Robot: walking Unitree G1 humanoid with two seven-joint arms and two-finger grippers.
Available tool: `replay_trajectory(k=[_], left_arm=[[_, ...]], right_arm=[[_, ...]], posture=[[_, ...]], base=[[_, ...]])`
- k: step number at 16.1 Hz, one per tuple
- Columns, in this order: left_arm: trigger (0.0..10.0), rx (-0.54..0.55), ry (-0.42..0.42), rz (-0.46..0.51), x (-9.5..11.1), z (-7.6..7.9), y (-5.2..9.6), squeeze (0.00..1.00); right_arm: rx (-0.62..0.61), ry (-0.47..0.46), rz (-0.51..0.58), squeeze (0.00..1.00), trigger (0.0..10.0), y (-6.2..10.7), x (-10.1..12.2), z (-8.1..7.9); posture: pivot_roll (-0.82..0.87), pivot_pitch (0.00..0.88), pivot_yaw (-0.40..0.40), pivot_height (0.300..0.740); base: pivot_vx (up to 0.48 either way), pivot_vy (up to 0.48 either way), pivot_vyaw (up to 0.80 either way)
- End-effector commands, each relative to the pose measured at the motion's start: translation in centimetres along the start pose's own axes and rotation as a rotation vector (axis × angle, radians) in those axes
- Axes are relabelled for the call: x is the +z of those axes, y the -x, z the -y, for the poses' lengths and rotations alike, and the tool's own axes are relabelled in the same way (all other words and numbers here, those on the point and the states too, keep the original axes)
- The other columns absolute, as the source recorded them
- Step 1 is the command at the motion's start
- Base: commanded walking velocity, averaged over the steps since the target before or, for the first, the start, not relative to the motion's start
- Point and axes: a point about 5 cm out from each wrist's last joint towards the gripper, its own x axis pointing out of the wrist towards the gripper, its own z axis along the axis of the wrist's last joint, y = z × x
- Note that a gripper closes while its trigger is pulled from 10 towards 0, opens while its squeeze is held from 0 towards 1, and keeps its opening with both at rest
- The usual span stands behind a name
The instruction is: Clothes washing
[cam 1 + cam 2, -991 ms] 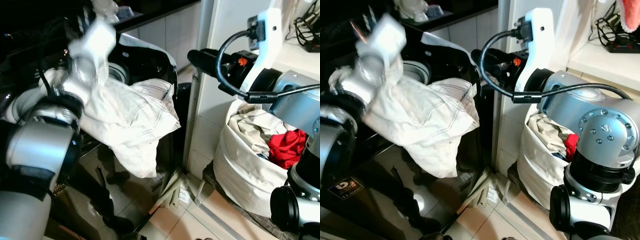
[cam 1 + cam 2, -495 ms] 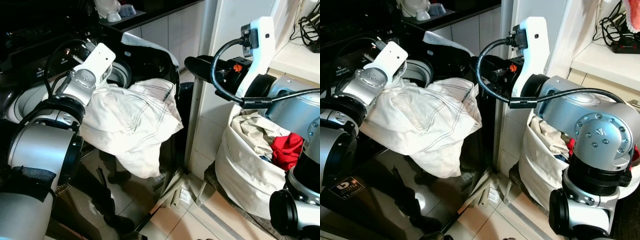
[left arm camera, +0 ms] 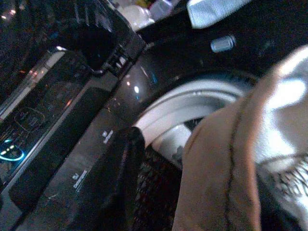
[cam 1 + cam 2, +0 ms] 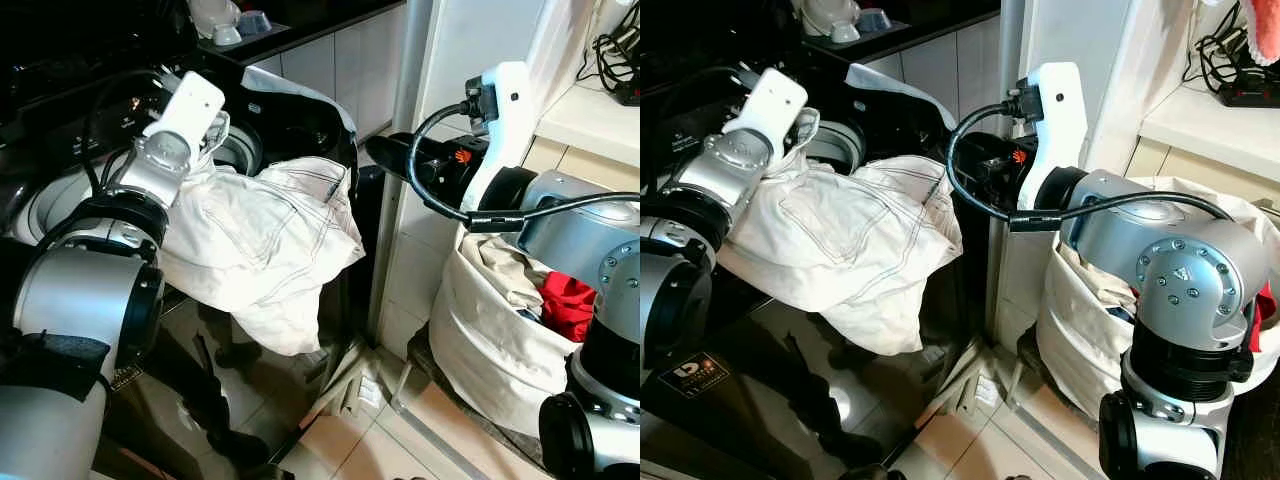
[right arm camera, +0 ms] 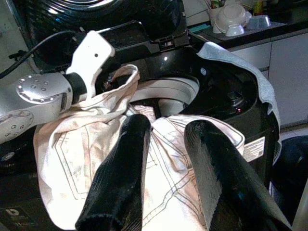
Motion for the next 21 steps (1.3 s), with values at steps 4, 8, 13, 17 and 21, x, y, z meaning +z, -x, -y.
replay_trajectory(k=[4, 8, 13, 17, 21], left_arm=[[0.0, 0.050, 0.039, 0.033, 1.09, -1.16, 0.05, 0.00], [0.0, 0.056, 0.080, 0.047, 1.25, -1.07, 0.05, 0.00], [0.0, 0.060, 0.083, 0.051, 1.29, -1.06, 0.05, 0.00], [0.0, 0.060, 0.083, 0.051, 1.29, -1.06, 0.05, 0.00], [0.0, 0.060, 0.083, 0.051, 1.29, -1.06, 0.05, 0.00]], right_arm=[[-0.001, 0.005, 0.007, 0.00, 10.0, 0.00, -0.05, -0.13], [-0.008, 0.007, 0.007, 0.00, 10.0, 0.03, 0.00, 0.00], [-0.009, 0.008, 0.007, 0.00, 10.0, 0.06, 0.01, 0.04], [-0.009, 0.008, 0.007, 0.00, 10.0, 0.06, 0.01, 0.04], [-0.009, 0.008, 0.007, 0.00, 10.0, 0.06, 0.01, 0.04]], posture=[[-0.11, 0.000, 0.083, 0.740], [-0.11, 0.000, 0.082, 0.740], [-0.11, 0.000, 0.082, 0.740], [-0.11, 0.000, 0.082, 0.740], [-0.11, 0.000, 0.082, 0.740]], base=[[0.000, 0.000, 0.00], [0.000, 0.000, 0.00], [0.000, 0.000, 0.00], [0.000, 0.000, 0.00], [0.000, 0.000, 0.00]])
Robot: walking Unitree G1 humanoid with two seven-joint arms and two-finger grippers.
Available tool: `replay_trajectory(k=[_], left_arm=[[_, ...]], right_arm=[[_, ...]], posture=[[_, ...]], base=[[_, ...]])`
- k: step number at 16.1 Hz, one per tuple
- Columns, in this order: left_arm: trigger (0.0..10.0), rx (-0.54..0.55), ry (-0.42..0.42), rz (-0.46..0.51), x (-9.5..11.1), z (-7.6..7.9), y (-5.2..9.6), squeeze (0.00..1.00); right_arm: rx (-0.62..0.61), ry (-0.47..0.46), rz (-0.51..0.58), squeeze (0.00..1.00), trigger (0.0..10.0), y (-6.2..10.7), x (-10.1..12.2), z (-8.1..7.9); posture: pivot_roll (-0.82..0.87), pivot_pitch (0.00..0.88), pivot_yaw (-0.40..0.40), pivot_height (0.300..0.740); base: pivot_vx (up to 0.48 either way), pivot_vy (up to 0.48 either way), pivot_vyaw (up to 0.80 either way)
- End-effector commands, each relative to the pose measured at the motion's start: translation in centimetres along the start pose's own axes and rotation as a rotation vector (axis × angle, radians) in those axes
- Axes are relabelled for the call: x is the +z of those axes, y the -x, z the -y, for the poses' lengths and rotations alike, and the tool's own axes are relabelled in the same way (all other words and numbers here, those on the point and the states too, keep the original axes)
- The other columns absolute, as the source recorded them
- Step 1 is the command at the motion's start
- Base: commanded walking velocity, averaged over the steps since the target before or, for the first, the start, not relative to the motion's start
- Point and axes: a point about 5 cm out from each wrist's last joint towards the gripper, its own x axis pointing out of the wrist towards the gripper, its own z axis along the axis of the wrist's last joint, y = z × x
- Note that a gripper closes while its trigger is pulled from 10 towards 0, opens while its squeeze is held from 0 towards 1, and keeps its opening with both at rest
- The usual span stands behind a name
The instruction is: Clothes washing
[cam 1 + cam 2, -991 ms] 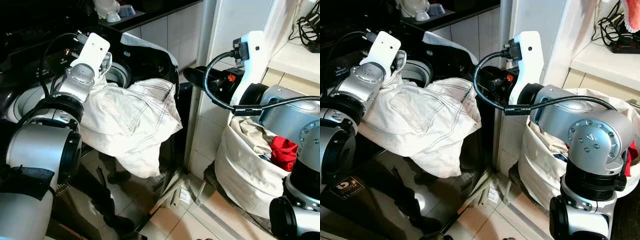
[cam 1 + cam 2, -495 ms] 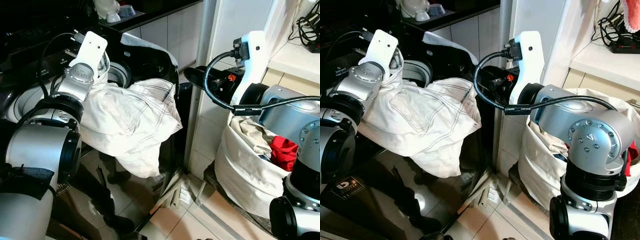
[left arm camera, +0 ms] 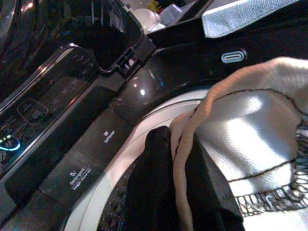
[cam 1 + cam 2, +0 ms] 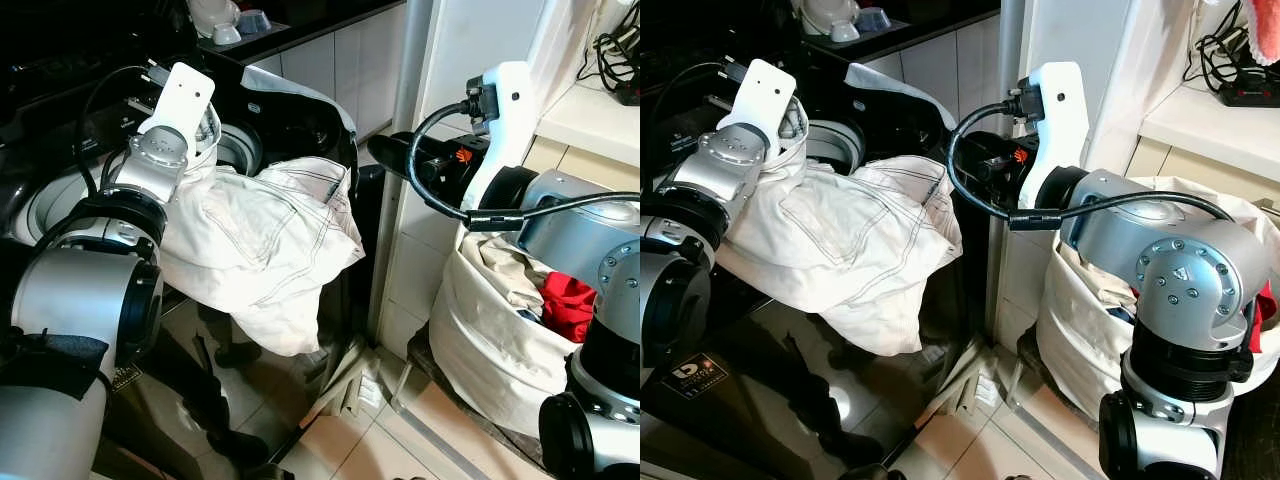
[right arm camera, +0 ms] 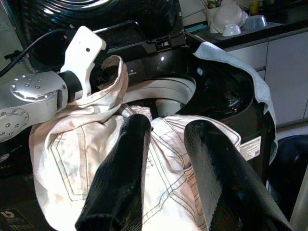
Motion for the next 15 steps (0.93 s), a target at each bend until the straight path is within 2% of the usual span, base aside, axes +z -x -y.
replay_trajectory(k=[1, 4, 5, 6, 7, 8, 11, 13, 14, 15], left_arm=[[0.0, 0.022, 0.008, 0.042, 1.3, -0.6, 0.0, 0.00], [0.0, 0.022, 0.008, 0.042, 1.3, -0.6, 0.0, 0.00], [0.0, -0.173, 0.220, 0.183, 4.0, 1.7, 0.3, 0.00], [0.0, -0.306, 0.364, 0.305, 6.1, 2.9, 0.8, 0.00], [0.0, -0.366, 0.446, 0.393, 7.4, 3.2, 1.2, 0.00], [0.0, -0.338, 0.475, 0.441, 8.2, 2.5, 1.3, 0.00], [0.0, -0.305, 0.474, 0.451, 8.4, 1.6, 1.3, 0.00], [0.0, -0.418, 0.533, 0.544, 9.3, 2.2, 1.8, 0.00], [0.0, -0.713, 0.532, 0.656, 10.3, 4.3, 3.2, 0.00], [0.0, -0.948, 0.460, 0.737, 10.5, 6.0, 4.7, 0.00]], right_arm=[[0.001, 0.005, 0.005, 0.00, 10.0, 0.1, 0.0, -0.1], [0.001, 0.005, 0.005, 0.00, 10.0, 0.1, 0.0, -0.1], [-0.018, 0.005, 0.021, 0.00, 10.0, 0.3, 0.0, 0.2], [-0.033, 0.005, 0.033, 0.00, 10.0, 0.5, 0.1, 0.4], [-0.047, 0.005, 0.045, 0.00, 10.0, 0.6, 0.2, 0.6], [-0.068, 0.005, 0.060, 0.00, 10.0, 0.6, 0.5, 0.9], [-0.095, 0.001, 0.072, 0.00, 10.0, 0.6, 0.7, 1.3], [-0.098, 0.001, 0.077, 0.00, 10.0, 0.7, 0.7, 1.3], [-0.099, 0.004, 0.078, 0.00, 10.0, 0.9, 0.7, 1.3], [-0.097, 0.012, 0.077, 0.00, 10.0, 1.1, 0.6, 1.3]], posture=[[-0.11, 0.000, 0.082, 0.740], [-0.11, 0.000, 0.082, 0.740], [-0.10, 0.000, 0.076, 0.740], [-0.10, 0.000, 0.076, 0.740], [-0.10, 0.000, 0.076, 0.740], [-0.10, 0.000, 0.076, 0.740], [-0.10, 0.000, 0.081, 0.740], [-0.10, 0.000, 0.082, 0.740], [-0.10, 0.000, 0.085, 0.740], [-0.10, 0.000, 0.086, 0.740]], base=[[0.000, 0.000, 0.00], [0.000, 0.000, 0.00], [0.000, 0.000, 0.00], [0.000, 0.000, 0.00], [0.000, 0.000, 0.00], [0.000, 0.000, 0.00], [0.000, 0.000, 0.00], [0.000, 0.000, 0.00], [0.000, 0.000, 0.00], [0.000, 0.000, 0.00]])
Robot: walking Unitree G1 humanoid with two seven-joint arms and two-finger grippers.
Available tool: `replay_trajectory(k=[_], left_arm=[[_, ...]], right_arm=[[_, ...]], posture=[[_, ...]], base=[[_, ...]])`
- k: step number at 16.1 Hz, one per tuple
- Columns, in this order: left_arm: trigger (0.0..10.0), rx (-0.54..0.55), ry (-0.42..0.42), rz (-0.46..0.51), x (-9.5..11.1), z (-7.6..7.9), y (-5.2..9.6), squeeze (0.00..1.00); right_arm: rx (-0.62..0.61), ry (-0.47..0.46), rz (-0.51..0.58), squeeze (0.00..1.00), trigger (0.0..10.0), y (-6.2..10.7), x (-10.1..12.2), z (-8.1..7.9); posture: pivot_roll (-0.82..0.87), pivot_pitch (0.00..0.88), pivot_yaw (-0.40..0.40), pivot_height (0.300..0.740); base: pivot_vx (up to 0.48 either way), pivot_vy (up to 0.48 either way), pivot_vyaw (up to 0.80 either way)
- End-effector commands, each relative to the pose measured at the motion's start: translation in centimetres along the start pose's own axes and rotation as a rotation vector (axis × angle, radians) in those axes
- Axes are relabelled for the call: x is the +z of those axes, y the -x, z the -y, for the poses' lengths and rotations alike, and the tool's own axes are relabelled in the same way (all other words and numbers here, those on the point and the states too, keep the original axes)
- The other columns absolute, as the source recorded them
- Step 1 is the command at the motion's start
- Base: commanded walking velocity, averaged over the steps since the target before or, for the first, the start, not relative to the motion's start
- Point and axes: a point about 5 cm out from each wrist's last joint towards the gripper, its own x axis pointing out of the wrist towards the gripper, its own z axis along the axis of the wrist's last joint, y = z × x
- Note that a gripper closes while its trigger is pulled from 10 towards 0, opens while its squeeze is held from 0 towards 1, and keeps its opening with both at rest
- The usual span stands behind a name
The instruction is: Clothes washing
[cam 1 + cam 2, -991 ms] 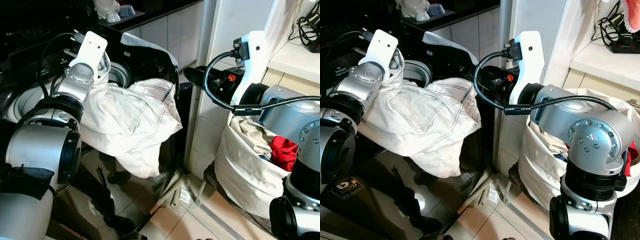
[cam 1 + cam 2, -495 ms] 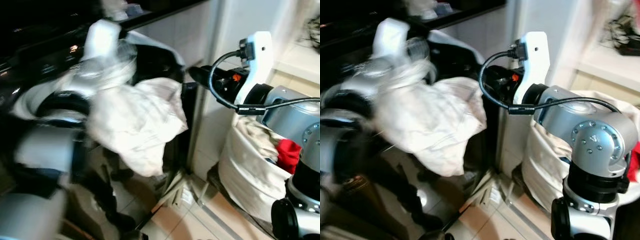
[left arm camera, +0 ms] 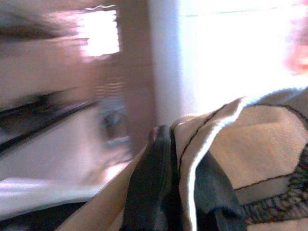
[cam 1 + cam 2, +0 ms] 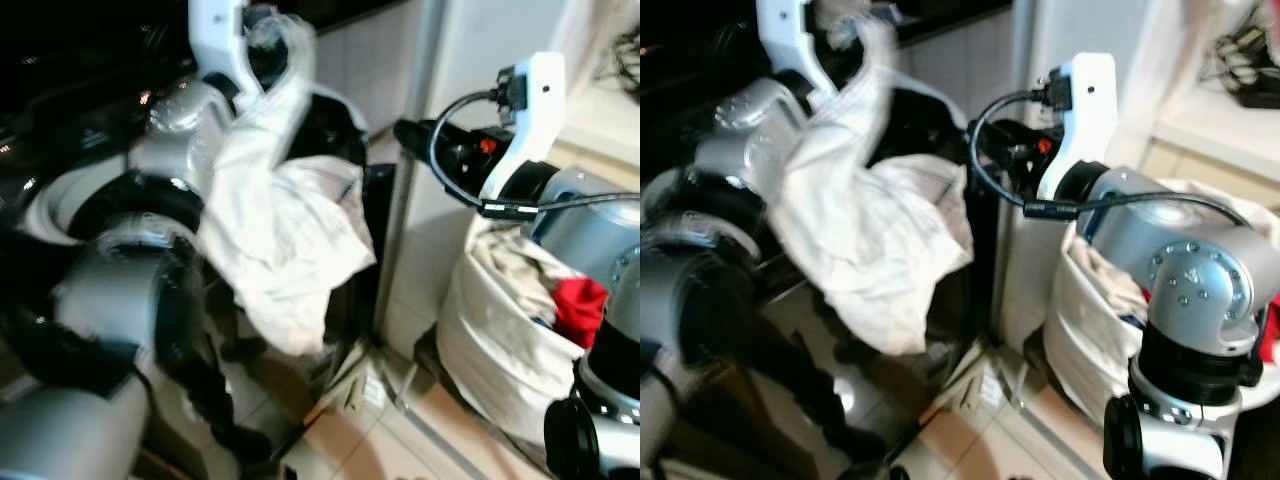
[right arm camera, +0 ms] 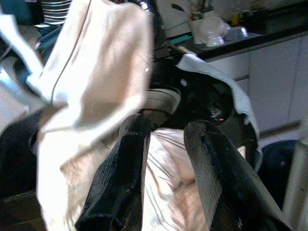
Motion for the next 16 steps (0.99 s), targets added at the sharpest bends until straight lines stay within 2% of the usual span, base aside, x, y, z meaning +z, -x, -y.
replay_trajectory(k=[1, 4, 6, 7, 9, 10, 11, 12, 13, 14, 15, 16], left_arm=[[0.0, -0.226, 0.018, -0.006, 0.0, 2.3, -0.3, 0.00], [0.0, -0.490, -0.016, -0.093, -0.6, 5.2, 0.8, 0.00], [0.0, -0.572, -0.007, -0.108, 0.2, 5.5, 1.1, 0.00], [0.0, -0.558, -0.050, -0.138, 0.4, 5.0, 0.9, 0.00], [0.0, -0.360, -0.125, -0.217, 0.6, 2.7, -0.1, 0.00], [0.0, -0.279, -0.147, -0.225, 1.1, 1.7, -0.5, 0.00], [0.0, -0.034, -0.259, -0.246, 2.8, -0.6, -1.2, 0.00], [0.0, 0.216, -0.442, -0.263, 5.2, -2.6, -1.4, 0.00], [0.0, 0.563, -0.720, -0.155, 10.4, -4.5, -1.0, 0.00], [0.0, 0.731, -0.835, -0.010, 14.0, -4.8, -0.5, 0.00], [0.0, 0.983, -1.058, 0.246, 19.8, -4.3, 0.8, 0.00], [0.0, 1.057, -1.172, 0.289, 21.1, -4.1, 1.3, 0.00]], right_arm=[[0.008, 0.022, 0.000, 0.00, 10.0, 0.6, -0.1, -0.1], [0.032, 0.033, -0.019, 0.00, 10.0, 1.5, -0.5, -0.4], [0.036, 0.035, -0.017, 0.00, 10.0, 1.6, -0.5, -0.4], [0.038, 0.036, -0.014, 0.00, 10.0, 1.6, -0.4, -0.4], [0.044, 0.040, -0.007, 0.00, 10.0, 1.5, -0.3, -0.5], [0.045, 0.040, -0.006, 0.00, 10.0, 1.5, -0.3, -0.5], [0.046, 0.041, -0.007, 0.00, 10.0, 1.5, -0.3, -0.5], [0.044, 0.040, -0.007, 0.00, 10.0, 1.4, -0.3, -0.4], [0.026, 0.037, -0.002, 0.00, 10.0, 1.3, -0.2, -0.2], [0.013, 0.037, 0.004, 0.00, 10.0, 1.2, -0.1, -0.1], [-0.010, 0.037, 0.016, 0.00, 10.0, 1.2, 0.1, 0.0], [-0.021, 0.037, 0.027, 0.00, 10.0, 1.3, 0.2, 0.1]], posture=[[-0.10, 0.000, 0.087, 0.740], [-0.10, 0.000, 0.086, 0.740], [-0.10, 0.000, 0.089, 0.740], [-0.10, 0.000, 0.091, 0.740], [-0.10, 0.000, 0.090, 0.740], [-0.09, 0.000, 0.085, 0.740], [-0.09, 0.000, 0.085, 0.740], [-0.09, 0.000, 0.079, 0.740], [-0.09, 0.000, 0.086, 0.740], [-0.10, 0.000, 0.093, 0.740], [-0.12, 0.000, 0.105, 0.740], [-0.12, 0.000, 0.116, 0.740]], base=[[0.000, 0.000, 0.00], [0.000, 0.000, 0.00], [0.000, 0.000, 0.00], [0.000, 0.000, 0.00], [0.000, 0.000, 0.00], [0.000, 0.000, 0.00], [0.000, 0.000, 0.00], [0.000, 0.000, 0.00], [0.000, 0.000, 0.00], [0.000, 0.000, 0.00], [0.000, 0.000, 0.00], [0.000, 0.000, 0.00]])
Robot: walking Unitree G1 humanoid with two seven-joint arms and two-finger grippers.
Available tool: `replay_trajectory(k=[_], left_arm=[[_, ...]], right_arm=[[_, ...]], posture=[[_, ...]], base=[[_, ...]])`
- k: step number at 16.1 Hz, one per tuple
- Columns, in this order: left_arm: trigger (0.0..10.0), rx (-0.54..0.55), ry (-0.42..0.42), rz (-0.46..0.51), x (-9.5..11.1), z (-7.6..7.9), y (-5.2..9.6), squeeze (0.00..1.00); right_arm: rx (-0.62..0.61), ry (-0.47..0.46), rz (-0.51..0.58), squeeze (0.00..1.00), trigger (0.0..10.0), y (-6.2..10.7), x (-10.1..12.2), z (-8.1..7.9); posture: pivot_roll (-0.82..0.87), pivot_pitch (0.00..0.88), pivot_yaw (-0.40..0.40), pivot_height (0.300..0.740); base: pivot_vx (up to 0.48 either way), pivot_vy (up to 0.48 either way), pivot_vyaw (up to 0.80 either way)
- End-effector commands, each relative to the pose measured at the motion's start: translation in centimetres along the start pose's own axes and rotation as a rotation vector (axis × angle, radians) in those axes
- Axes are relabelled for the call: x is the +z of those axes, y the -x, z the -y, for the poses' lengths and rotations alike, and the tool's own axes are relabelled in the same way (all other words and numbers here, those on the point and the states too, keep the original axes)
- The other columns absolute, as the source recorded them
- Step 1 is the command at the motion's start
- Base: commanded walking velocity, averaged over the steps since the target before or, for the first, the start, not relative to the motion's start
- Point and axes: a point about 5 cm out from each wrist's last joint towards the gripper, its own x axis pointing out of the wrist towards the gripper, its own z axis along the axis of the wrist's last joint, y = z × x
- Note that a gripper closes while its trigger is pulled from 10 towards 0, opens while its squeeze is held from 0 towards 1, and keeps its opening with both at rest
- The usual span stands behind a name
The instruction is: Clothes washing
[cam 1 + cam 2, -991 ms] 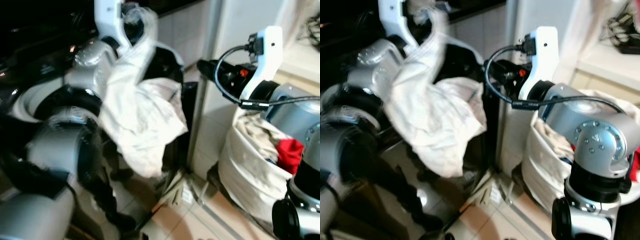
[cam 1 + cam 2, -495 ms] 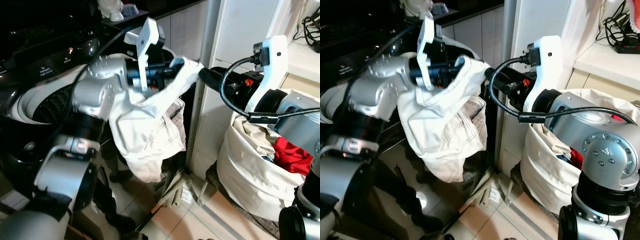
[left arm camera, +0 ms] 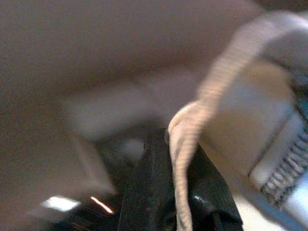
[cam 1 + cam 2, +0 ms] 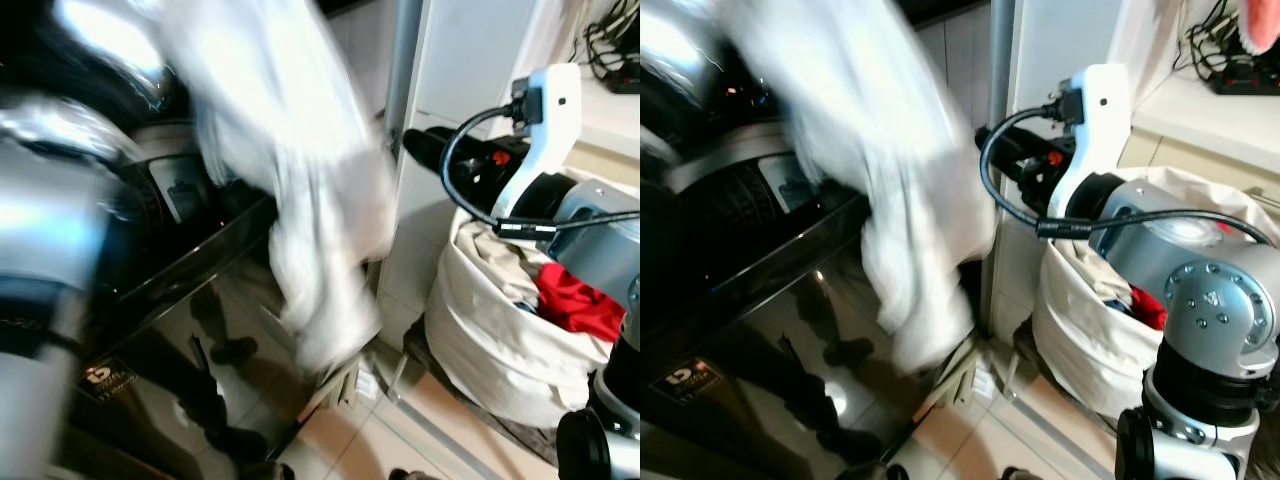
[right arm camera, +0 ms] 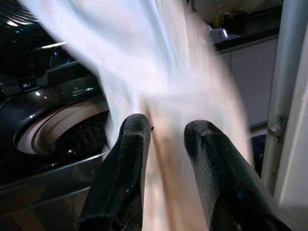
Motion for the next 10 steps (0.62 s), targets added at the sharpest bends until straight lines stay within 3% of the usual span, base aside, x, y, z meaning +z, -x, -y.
replay_trajectory(k=[1, 4, 5, 6, 7, 8, 9, 10], left_arm=[[0.0, 0.101, -0.085, 0.102, 1.9, -1.4, -0.8, 0.00], [0.0, 0.087, -0.259, 0.106, 0.5, -0.3, 0.0, 0.00], [0.0, 0.064, -0.356, 0.052, -1.9, 0.6, 1.2, 0.00], [0.0, 0.003, -0.395, -0.017, -3.7, 1.6, 2.2, 0.00], [0.0, -0.166, -0.452, -0.167, -7.3, 3.8, 4.7, 0.00], [0.0, -0.308, -0.478, -0.272, -9.6, 5.5, 6.8, 0.00], [6.0, -0.423, -0.480, -0.373, -11.4, 6.7, 8.7, 0.00], [7.6, -0.602, -0.450, -0.538, -14.2, 8.4, 12.6, 0.00]], right_arm=[[-0.015, 0.010, 0.026, 0.00, 10.0, 0.0, 0.5, 0.0], [-0.021, 0.011, 0.026, 0.00, 10.0, 0.2, 0.4, 0.0], [-0.024, 0.008, 0.024, 0.00, 10.0, 0.3, 0.3, 0.0], [-0.022, 0.005, 0.022, 0.00, 10.0, 0.3, 0.2, -0.1], [-0.016, 0.002, 0.017, 0.00, 10.0, 0.1, 0.1, -0.1], [-0.009, 0.000, 0.013, 0.00, 10.0, 0.0, 0.1, -0.2], [-0.005, -0.001, 0.011, 0.00, 10.0, -0.1, 0.0, -0.3], [0.004, -0.001, 0.008, 0.00, 10.0, -0.2, 0.0, -0.5]], posture=[[-0.13, 0.000, 0.119, 0.740], [-0.14, 0.000, 0.123, 0.740], [-0.14, 0.000, 0.115, 0.740], [-0.14, 0.000, 0.113, 0.740], [-0.13, 0.000, 0.105, 0.740], [-0.13, 0.000, 0.103, 0.740], [-0.13, 0.000, 0.100, 0.740], [-0.14, 0.000, 0.104, 0.740]], base=[[0.000, 0.000, 0.00], [0.000, 0.000, 0.00], [0.000, 0.000, 0.00], [0.000, 0.000, 0.00], [0.000, 0.000, 0.00], [0.000, 0.000, 0.00], [0.000, 0.000, 0.00], [0.000, 0.000, 0.00]])
